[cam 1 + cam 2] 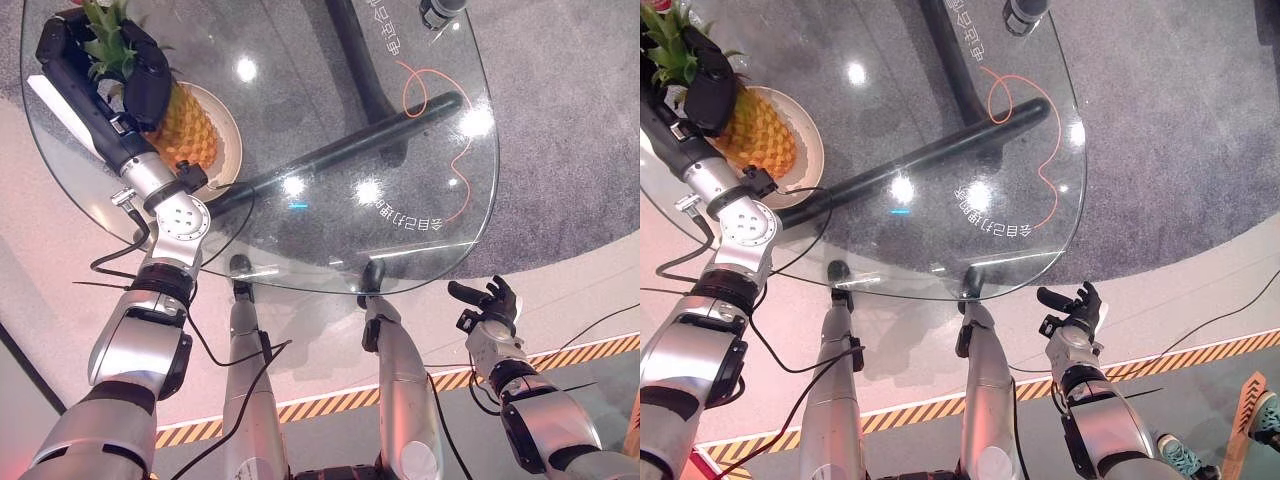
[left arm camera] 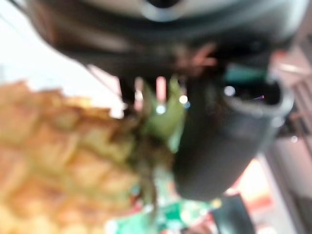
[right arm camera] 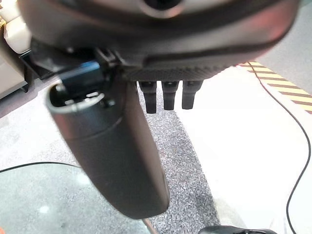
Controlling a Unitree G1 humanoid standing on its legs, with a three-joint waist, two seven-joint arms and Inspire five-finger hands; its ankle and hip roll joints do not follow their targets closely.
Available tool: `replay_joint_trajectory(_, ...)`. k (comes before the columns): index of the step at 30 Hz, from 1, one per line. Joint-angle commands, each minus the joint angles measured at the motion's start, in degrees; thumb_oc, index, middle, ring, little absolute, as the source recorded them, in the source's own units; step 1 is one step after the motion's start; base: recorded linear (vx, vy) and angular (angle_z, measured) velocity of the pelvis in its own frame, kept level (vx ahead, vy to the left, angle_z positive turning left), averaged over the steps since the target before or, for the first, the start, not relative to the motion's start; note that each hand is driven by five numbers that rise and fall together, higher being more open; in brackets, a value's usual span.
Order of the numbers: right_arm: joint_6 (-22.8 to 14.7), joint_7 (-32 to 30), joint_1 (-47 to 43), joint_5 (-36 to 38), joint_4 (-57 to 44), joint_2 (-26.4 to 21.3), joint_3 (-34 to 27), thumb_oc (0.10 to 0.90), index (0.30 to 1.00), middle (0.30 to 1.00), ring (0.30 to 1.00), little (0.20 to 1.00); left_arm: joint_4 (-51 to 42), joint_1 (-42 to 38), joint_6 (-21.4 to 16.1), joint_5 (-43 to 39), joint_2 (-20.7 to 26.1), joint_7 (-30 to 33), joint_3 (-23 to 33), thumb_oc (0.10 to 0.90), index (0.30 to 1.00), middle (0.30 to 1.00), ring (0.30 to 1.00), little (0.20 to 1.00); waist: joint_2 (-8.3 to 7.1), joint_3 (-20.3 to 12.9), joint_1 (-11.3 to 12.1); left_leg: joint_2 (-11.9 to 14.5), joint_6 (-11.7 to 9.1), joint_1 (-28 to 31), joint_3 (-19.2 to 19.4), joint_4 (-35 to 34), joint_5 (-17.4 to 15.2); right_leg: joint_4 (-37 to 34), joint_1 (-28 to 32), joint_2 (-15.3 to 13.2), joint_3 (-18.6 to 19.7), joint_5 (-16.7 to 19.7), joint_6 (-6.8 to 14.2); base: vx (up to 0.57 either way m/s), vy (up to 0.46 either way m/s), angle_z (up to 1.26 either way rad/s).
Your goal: Pick up the fruit to the plate
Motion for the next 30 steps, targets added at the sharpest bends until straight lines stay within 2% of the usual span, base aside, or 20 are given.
replay_joint_trajectory(1, -2.53, -1.11, 1.22, 1.66, 1.5, -1.03, 0.86, 0.8, 0.9, 0.9, 0.9, 0.9, -0.29, -9.42, -8.44, 2.97, 4.76, 5.0, 1.47, 0.1, 0.3, 0.3, 0.3, 0.2, -3.66, -1.31, 0.31, -1.8, 3.37, -1.3, 1.07, 8.29, -8.78, -2.84, 2.55, 3.97, 2.34, 3.25, -0.32, 0.0, 0.0, 0.0)
replay_joint_trajectory(5, -2.63, -0.98, 1.14, 2.08, 1.44, -1.04, 1.15, 0.8, 0.9, 0.9, 0.9, 0.9, 0.3, -10.02, -8.77, 4.69, 4.95, 6.89, 1.28, 0.1, 0.3, 0.3, 0.3, 0.2, -3.85, -1.31, 0.22, -1.82, 3.39, -1.52, 1.0, 8.3, -8.85, -2.85, 2.35, 4.07, 2.39, 3.28, -0.29, 0.0, 0.0, 0.0)
replay_joint_trajectory(12, -3.06, -0.88, 1.23, 2.08, 1.61, -0.74, 1.45, 0.8, 0.9, 0.9, 0.9, 0.9, 1.26, -10.27, -9.14, 2.71, 5.05, 5.41, 1.18, 0.1, 0.3, 0.3, 0.3, 0.2, -3.92, -1.31, 0.1, -1.8, 3.38, -1.49, 1.06, 8.35, -8.96, -2.94, 2.32, 4.1, 2.5, 3.34, -0.29, 0.0, 0.0, 0.0)
replay_joint_trajectory(13, -3.04, -1.09, 1.2, 1.92, 1.48, -0.67, 1.45, 0.8, 0.9, 0.9, 0.9, 0.9, 1.12, -10.18, -9.08, 2.67, 4.94, 5.37, 1.23, 0.16, 0.352, 0.352, 0.352, 0.26, -3.85, -1.31, 0.08, -1.87, 3.37, -1.54, 1.06, 8.36, -8.96, -2.94, 2.24, 4.09, 2.53, 3.34, -0.3, 0.0, 0.0, 0.0)
replay_joint_trajectory(15, -3.03, -1.24, 0.94, 1.86, 1.43, -0.66, 1.45, 0.8, 0.9, 0.9, 0.9, 0.9, 1.11, -10.3, -9.08, 2.43, 4.83, 5.14, 1.17, 0.191, 0.378, 0.378, 0.378, 0.291, -3.79, -1.31, 0.03, -2.0, 3.46, -1.92, 1.11, 8.2, -8.46, -3.1, 1.85, 3.99, 2.53, 3.76, -0.37, 0.0, 0.0, 0.0)
replay_joint_trajectory(16, -3.12, -1.42, 1.01, 1.9, 1.49, -0.56, 1.58, 0.8, 0.9, 0.9, 0.9, 0.9, 1.33, -10.08, -9.28, 2.19, 4.79, 4.68, 1.19, 0.254, 0.432, 0.432, 0.432, 0.354, -3.72, -1.31, 0.14, -1.96, 3.42, -1.57, 1.11, 8.36, -9.01, -2.93, 2.17, 4.04, 2.48, 3.29, -0.35, 0.0, 0.0, 0.0)
replay_joint_trajectory(21, -3.5, -0.96, 0.72, 2.08, 1.88, -0.65, 1.34, 0.8, 0.9, 0.9, 0.9, 0.9, 1.61, -10.01, -9.8, 1.88, 4.86, 4.27, 1.32, 0.229, 0.411, 0.411, 0.411, 0.329, -3.8, -1.31, 0.27, -2.12, 3.51, -2.19, 0.93, 8.39, -8.62, -2.99, 1.72, 3.94, 2.3, 3.68, -0.33, 0.0, 0.0, 0.0)
replay_joint_trajectory(24, -3.59, -0.88, 0.83, 2.2, 1.96, -0.63, 1.51, 0.8, 0.9, 0.9, 0.9, 0.9, 1.73, -9.7, -10.07, 1.4, 4.79, 3.77, 1.32, 0.248, 0.427, 0.427, 0.427, 0.348, -3.81, -1.31, 0.39, -2.06, 3.45, -1.9, 0.84, 8.55, -9.18, -2.87, 2.03, 4.05, 2.29, 3.25, -0.3, 0.0, 0.0, 0.0)
replay_joint_trajectory(28, -3.62, -1.1, 0.85, 2.28, 1.65, -0.66, 1.58, 0.8, 0.9, 0.9, 0.9, 0.9, 1.46, -9.73, -9.82, 1.15, 4.72, 3.3, 1.18, 0.339, 0.505, 0.505, 0.505, 0.439, -3.82, -1.31, 0.36, -2.11, 3.44, -1.96, 0.81, 8.56, -9.18, -2.89, 2.01, 4.06, 2.33, 3.22, -0.32, 0.0, 0.0, 0.0)
replay_joint_trajectory(30, -3.91, -1.04, 0.84, 2.13, 1.82, -0.56, 1.46, 0.8, 0.9, 0.9, 0.9, 0.9, 1.58, -9.64, -10.04, 0.95, 4.7, 3.06, 1.19, 0.35, 0.514, 0.514, 0.514, 0.45, -3.75, -1.31, 0.39, -2.18, 3.48, -2.01, 0.77, 8.65, -9.26, -2.79, 1.91, 4.06, 2.34, 3.21, -0.32, 0.0, 0.0, 0.0)
